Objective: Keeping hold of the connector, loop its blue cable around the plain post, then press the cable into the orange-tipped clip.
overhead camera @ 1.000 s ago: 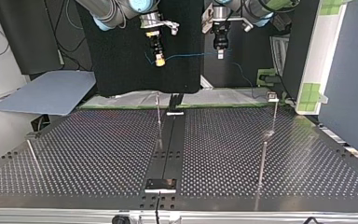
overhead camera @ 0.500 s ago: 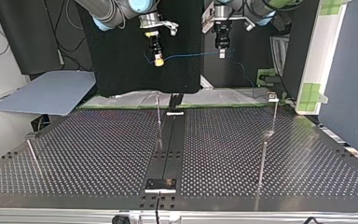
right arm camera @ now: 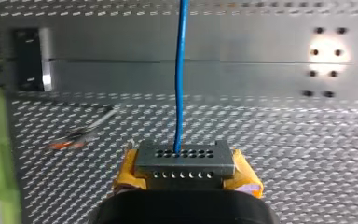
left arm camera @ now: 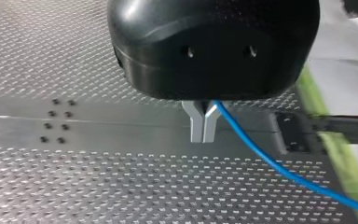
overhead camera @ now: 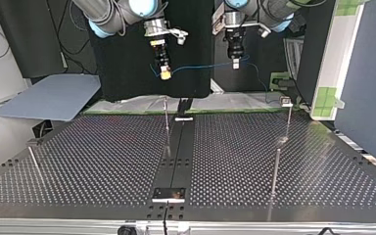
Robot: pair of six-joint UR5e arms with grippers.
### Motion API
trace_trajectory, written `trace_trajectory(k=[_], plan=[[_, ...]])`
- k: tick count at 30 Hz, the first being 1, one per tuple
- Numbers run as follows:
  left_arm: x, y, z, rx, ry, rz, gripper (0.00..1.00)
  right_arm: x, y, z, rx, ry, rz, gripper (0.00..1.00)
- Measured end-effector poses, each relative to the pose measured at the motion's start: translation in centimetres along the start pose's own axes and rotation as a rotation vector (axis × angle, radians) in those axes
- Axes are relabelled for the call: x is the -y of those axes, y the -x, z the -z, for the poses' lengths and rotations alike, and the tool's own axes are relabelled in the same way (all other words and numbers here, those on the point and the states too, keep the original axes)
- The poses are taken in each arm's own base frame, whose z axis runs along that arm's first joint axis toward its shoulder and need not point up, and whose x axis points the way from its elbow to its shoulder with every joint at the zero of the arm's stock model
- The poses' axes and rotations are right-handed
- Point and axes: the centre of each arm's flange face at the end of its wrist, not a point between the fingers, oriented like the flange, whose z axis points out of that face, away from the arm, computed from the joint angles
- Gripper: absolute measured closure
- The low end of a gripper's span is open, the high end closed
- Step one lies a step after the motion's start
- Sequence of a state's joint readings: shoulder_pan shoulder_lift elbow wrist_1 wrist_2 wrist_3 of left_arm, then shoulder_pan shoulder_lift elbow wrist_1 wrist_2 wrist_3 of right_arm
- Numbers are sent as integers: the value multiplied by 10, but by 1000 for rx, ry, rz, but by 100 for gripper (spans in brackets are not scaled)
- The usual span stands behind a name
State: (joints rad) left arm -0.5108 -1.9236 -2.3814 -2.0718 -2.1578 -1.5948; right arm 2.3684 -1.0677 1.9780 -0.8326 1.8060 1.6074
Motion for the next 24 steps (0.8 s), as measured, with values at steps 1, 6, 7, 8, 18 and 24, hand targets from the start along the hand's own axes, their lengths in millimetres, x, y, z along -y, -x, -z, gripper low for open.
trace_trajectory(k=[1, 6, 7, 8, 18, 24], plan=[[2, 6, -3, 9, 3, 14, 100, 1, -7, -2, -8, -1, -3, 100], [11, 35, -17, 49, 8, 87, 100, 3, -44, -14, -51, -10, -25, 100], [12, 42, -20, 59, 11, 104, 100, 4, -50, -16, -58, -12, -29, 100], [14, 47, -22, 66, 13, 117, 100, 5, -60, -18, -69, -16, -34, 100], [19, 109, -43, 146, 68, 256, 100, 4, -145, -33, -163, -23, -80, 100], [17, 150, -51, 196, 125, 313, 100, -1, -203, -36, -224, -28, -94, 100]])
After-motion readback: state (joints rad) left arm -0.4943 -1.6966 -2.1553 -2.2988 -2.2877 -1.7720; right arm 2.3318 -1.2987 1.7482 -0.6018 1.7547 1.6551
